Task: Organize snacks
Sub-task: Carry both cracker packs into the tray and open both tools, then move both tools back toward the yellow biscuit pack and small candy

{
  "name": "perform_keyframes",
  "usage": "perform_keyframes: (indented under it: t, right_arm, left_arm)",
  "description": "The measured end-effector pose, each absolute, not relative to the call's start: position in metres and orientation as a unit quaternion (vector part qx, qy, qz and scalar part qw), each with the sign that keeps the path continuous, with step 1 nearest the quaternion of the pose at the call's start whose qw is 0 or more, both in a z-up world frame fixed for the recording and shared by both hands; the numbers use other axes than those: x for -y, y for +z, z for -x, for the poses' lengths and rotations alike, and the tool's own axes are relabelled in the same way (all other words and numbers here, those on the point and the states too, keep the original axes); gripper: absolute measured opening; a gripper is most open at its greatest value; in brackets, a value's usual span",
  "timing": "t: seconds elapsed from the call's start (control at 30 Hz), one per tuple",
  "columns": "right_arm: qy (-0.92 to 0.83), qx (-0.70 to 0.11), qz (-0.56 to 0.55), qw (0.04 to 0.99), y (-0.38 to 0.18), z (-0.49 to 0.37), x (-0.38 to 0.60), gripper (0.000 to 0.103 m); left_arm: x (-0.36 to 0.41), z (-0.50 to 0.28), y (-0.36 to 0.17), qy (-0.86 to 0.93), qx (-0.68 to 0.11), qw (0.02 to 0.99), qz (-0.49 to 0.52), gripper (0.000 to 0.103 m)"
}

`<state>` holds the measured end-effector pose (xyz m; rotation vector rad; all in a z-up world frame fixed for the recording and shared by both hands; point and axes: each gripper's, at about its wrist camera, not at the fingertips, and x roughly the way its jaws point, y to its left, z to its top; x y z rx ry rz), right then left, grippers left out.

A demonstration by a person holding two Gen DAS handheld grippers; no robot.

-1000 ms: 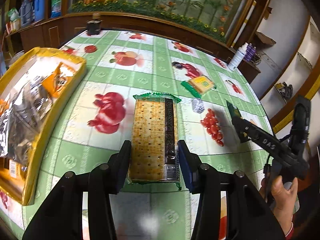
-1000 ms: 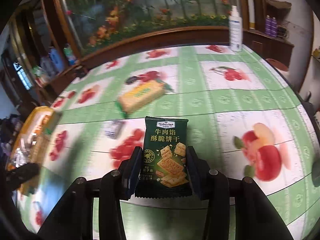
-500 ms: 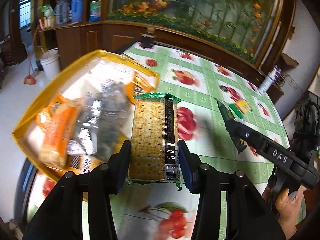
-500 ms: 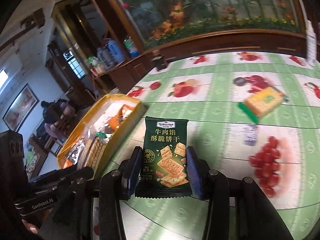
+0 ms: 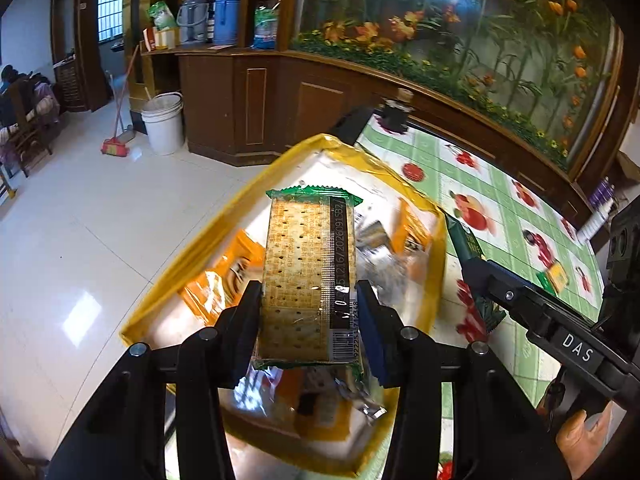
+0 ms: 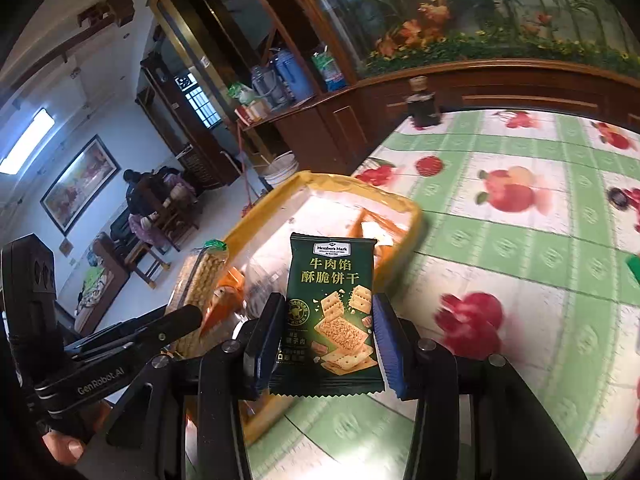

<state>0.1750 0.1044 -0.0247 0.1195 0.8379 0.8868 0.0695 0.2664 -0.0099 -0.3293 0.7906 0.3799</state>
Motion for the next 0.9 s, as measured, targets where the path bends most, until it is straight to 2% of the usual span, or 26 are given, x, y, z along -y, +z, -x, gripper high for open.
perform_keyframes:
  t: [0.53,0.63,0.67,0.7,0.9]
  right_arm:
    - [0.429,-0.401,-0.033,0.809,-0.035,-0.220,-0.182,0.047]
    - [0.429,-0.405,-0.032,0.807,-0.040,-0.218,-0.182,0.048]
    - [0.427,-0.405,-0.034,0.808,-0.040,-0.217,-0.181,0.050]
    - [0.426,-0.403,-0.038,0.809,-0.040,-0.217,-0.177,0.051]
    - [0.416,-0.388,-0.055,0.821,-0.030,-0.209,-0.142,0.051]
  left_arm:
    - [-0.288,-0.092,-0.024,0.218,-0.391,0.882,0.150,0.045]
    - [-0.286,-0.090,-0.019,0.231,-0.385,0.883,0.137,0.052]
    - [-0.285,-0.089,-0.018,0.235,-0.383,0.884,0.132,0.061]
    - [-0.283,-0.087,-0.016,0.239,-0.380,0.884,0.127,0.063]
    - [-0.267,-0.084,-0.001,0.236,-0.365,0.894,0.113,0.065]
